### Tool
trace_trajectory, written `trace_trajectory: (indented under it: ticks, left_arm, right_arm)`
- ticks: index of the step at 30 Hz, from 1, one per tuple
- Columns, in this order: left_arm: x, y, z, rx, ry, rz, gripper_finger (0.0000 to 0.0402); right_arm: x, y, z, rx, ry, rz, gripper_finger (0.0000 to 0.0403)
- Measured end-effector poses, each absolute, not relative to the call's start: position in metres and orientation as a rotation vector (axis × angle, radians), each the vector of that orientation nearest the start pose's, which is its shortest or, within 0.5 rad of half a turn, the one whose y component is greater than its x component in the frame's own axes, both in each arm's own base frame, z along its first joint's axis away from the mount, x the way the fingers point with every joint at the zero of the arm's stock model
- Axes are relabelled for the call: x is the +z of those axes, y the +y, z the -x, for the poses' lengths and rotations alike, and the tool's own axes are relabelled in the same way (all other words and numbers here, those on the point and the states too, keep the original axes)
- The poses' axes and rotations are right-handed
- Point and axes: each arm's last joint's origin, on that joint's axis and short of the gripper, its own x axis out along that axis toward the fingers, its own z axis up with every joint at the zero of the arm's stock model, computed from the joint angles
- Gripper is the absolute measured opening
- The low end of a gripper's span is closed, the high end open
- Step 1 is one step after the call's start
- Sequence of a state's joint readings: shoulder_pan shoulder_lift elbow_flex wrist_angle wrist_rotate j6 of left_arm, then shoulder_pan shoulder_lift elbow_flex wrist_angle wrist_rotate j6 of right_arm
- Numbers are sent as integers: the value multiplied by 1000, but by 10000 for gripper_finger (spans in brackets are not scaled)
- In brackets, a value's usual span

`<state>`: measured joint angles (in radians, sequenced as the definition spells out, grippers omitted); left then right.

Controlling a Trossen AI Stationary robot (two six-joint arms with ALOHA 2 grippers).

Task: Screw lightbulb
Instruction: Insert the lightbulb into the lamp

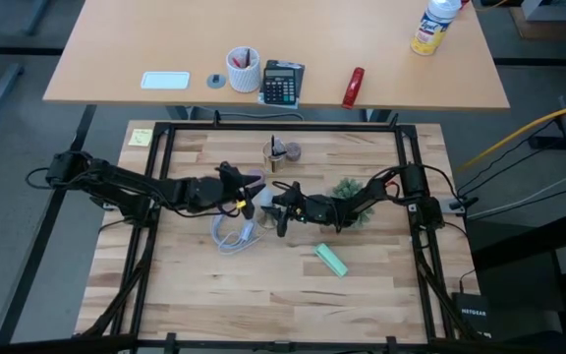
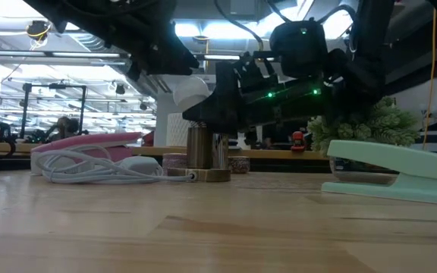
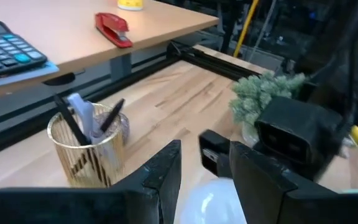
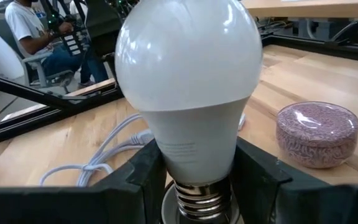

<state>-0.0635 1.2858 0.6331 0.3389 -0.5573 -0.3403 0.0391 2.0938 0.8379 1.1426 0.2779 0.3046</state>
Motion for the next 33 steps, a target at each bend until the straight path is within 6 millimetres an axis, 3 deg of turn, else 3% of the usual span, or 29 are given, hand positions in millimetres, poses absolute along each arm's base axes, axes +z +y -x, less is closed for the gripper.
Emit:
trace_trajectory:
  ticks: [15,33]
  left_arm:
    - [219,-3,-263,501,307,254,127]
    - [205,-7,-277,435,307,319,127]
  right_arm:
    - [105,7,-380,-255,89,-281,154]
    - [104,7,-380,-250,97,-278,154]
